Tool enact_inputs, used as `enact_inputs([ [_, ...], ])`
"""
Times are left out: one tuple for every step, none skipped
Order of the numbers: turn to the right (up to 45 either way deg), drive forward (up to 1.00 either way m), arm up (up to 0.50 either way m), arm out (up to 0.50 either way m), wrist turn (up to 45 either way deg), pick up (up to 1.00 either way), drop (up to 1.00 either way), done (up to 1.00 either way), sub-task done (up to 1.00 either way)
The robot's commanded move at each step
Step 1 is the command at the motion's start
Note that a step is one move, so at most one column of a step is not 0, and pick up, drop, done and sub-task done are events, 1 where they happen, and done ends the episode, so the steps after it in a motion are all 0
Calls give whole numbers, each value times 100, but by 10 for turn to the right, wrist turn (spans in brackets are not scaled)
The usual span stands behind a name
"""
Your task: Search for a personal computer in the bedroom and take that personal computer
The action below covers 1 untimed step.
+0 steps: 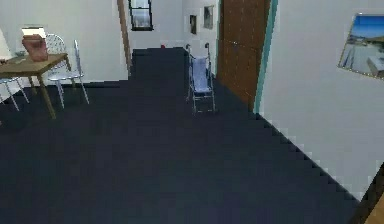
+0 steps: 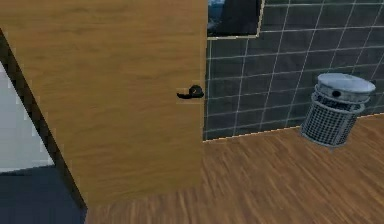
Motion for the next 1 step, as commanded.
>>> enact_inputs([
  [-120, 0, 0, 0, 0, 0, 0, 0, 0],
])
